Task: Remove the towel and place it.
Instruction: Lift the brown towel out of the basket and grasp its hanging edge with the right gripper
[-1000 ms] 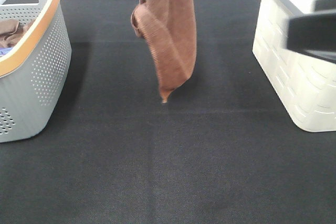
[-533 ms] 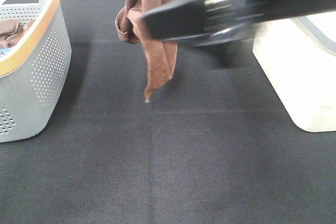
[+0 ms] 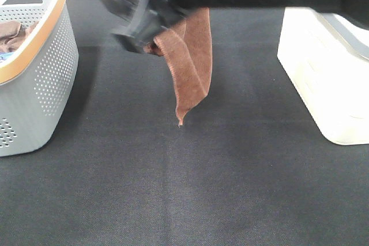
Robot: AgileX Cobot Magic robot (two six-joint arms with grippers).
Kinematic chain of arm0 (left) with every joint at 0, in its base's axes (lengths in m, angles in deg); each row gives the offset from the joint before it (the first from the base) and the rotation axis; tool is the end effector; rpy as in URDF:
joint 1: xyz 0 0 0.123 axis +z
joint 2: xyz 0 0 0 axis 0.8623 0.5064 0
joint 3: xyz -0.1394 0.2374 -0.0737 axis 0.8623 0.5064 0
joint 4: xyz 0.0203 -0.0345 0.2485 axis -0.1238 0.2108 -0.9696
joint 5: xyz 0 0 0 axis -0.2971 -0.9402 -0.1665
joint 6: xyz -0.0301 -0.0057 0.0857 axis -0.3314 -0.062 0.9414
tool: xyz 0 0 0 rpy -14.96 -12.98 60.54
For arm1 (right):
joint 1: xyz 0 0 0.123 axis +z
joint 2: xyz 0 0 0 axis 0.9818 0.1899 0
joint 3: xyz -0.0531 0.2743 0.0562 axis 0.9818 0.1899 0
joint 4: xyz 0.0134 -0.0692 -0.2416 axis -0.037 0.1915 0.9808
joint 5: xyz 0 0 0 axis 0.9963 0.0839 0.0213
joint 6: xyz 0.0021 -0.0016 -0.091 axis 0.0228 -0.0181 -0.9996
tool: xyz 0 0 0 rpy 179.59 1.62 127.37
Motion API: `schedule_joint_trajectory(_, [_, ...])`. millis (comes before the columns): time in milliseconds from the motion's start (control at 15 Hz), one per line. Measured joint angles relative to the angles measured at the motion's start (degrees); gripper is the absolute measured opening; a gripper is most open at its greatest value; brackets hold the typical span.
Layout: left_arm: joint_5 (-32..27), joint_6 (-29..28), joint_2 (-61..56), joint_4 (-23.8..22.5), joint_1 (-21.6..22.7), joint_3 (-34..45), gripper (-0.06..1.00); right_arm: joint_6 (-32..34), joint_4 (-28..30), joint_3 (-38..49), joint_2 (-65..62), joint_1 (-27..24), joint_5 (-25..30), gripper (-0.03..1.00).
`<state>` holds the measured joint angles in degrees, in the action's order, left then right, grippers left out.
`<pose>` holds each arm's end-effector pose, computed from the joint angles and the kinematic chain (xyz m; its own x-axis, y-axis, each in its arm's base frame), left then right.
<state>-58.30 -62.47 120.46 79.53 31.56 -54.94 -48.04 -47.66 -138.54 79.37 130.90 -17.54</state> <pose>0.3424 -0.2134 0.4417 -0.4278 -0.0926 -0.8991 0.6064 0.7083 -0.3615 0.2143 0.2573 0.3210 0.1818 -0.4977 -0.8481 -0.7142 0.5260 -0.4618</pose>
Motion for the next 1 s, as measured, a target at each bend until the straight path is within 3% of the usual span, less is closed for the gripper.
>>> schedule_joint_trajectory(333, [-1.5,-0.1,-0.9,1.8,0.0,0.0,0.00,-0.1,3.7,-3.7,8.9,0.1,-5.1,0.67])
schedule_joint_trajectory(467, [-1.7,-0.1,-2.0,1.7,0.0,0.0,0.00,0.2,2.1,-3.7,10.8,0.1,-9.7,0.67])
schedule_joint_trajectory(733, [-1.8,-0.1,-3.4,-2.8,0.0,0.0,0.00,-0.3,-15.1,-3.8,11.2,0.1,-23.0,0.67])
schedule_joint_trajectory(867, [-1.8,-0.1,-4.0,-3.2,0.0,0.0,0.00,-6.1,-22.1,-3.8,11.3,0.1,-26.1,0.67])
schedule_joint_trajectory(1000, [-1.8,-0.1,-5.4,-3.2,0.0,0.0,0.00,-8.7,-25.3,-3.8,11.3,0.1,-26.5,0.67])
